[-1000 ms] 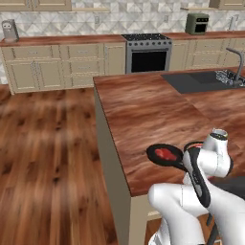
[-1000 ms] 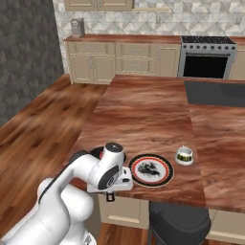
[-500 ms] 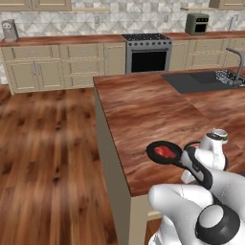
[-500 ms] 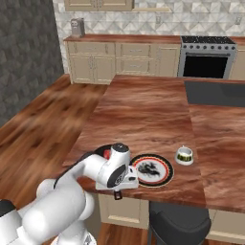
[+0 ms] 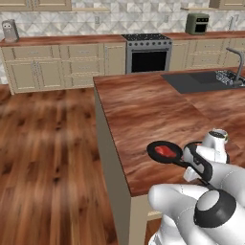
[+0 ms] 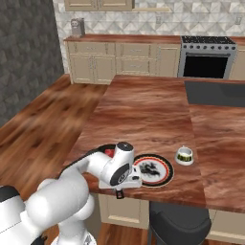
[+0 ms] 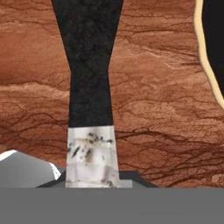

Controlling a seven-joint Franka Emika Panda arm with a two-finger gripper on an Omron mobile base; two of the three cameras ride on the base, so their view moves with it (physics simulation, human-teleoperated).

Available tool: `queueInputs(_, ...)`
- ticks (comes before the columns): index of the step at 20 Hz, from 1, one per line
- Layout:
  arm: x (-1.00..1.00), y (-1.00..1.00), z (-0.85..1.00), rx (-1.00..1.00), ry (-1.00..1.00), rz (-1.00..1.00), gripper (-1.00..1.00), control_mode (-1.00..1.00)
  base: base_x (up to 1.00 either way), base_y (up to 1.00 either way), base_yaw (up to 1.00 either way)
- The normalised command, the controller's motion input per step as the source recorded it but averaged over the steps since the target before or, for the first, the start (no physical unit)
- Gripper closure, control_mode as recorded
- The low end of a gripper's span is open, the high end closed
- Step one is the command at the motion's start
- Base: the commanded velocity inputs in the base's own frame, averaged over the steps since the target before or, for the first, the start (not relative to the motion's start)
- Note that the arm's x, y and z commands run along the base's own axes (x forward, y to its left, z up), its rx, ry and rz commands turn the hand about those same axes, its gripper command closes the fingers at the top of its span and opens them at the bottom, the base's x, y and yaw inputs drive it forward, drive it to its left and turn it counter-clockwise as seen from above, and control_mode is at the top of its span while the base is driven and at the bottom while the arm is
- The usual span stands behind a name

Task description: Pick up the pan with the steak in it and place it on the dining table. Then place the steak on the plate.

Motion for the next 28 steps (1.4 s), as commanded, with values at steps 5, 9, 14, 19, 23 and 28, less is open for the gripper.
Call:
queueInputs(5, -0.01, 0.0, 0.0, 0.0, 0.0, 0.0, -1.0, -1.0, 0.0, 0.0, 0.0)
queueInputs(9, -0.07, 0.0, 0.0, 0.0, 0.0, 0.0, -1.0, -1.0, 0.0, 0.0, 0.0)
queueInputs(14, -0.07, 0.0, 0.12, 0.0, 0.0, -0.01, -1.0, -1.0, 0.0, 0.0, 0.0)
queueInputs(19, -0.01, 0.03, 0.44, 0.0, -0.02, -0.02, -1.0, -1.0, 0.0, 0.0, 0.0)
queueInputs(23, -0.05, 0.18, 0.54, 0.0, -0.09, -0.01, -1.0, -1.0, 0.0, 0.0, 0.0)
queueInputs(28, 0.04, 0.29, 0.5, 0.0, -0.11, -0.03, -1.0, -1.0, 0.0, 0.0, 0.0)
